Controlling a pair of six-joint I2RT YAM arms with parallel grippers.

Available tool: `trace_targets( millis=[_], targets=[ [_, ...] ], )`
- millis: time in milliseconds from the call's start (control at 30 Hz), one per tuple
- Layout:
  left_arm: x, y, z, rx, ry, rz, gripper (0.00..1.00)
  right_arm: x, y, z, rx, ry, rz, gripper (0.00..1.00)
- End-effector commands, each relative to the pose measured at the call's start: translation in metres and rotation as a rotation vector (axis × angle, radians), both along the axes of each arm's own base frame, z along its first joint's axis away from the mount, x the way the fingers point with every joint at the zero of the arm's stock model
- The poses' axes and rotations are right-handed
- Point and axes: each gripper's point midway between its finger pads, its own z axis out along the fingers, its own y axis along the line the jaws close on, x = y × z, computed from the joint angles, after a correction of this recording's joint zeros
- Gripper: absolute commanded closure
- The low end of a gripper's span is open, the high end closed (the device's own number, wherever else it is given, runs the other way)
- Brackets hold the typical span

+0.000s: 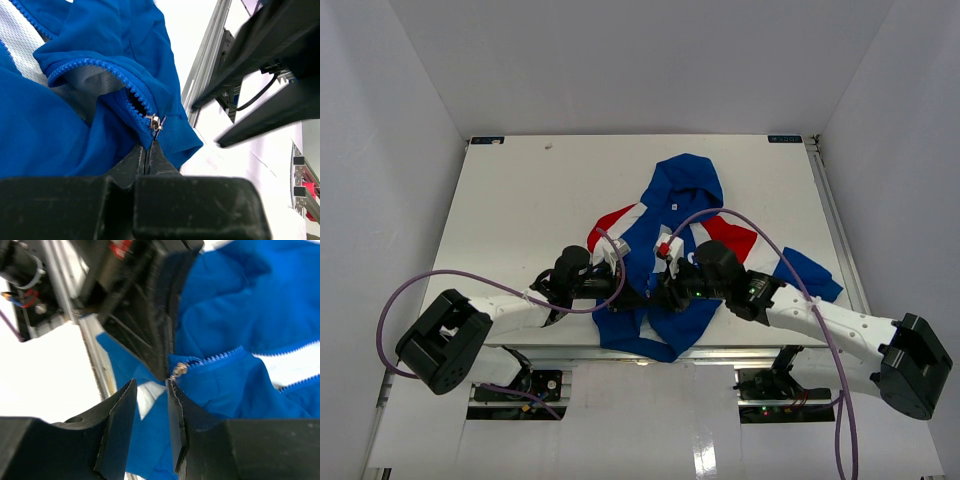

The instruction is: Zip up the jacket

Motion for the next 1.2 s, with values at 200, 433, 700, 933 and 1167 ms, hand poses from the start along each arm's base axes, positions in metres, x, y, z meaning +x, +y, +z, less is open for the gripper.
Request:
trace_targets(
  millis=[200,433,700,933,1167],
  targets=[
    [-0.007,-0.002,0.017,-0.063,-0.007,-0.031,1.0,0.015,-0.002,-0.006,-0.099,-0.181,-0.087,0.59],
    [-0.009,-0.008,0.032,-0.108,0.04,-0.046,1.0,0.031,-0.02,0.043,-0.056,-0.605,-0.249,0.46],
    [-0.009,-0.01,0.049,-0.152,0.07,-0.038,1.0,0.023,-0.042,0.034,-0.136,-1.03,-0.227,0.48],
    [-0.012,-0.009,0.059,-0.179,0.084,-0.048,1.0,0.02,-0.048,0.04,-0.15,-1.304,-0.183,0.49],
    [-0.014,-0.01,0.056,-0.181,0.095,-0.062,1.0,0.005,-0.031,0.037,-0.115,-1.374,-0.067,0.57]
  ],
)
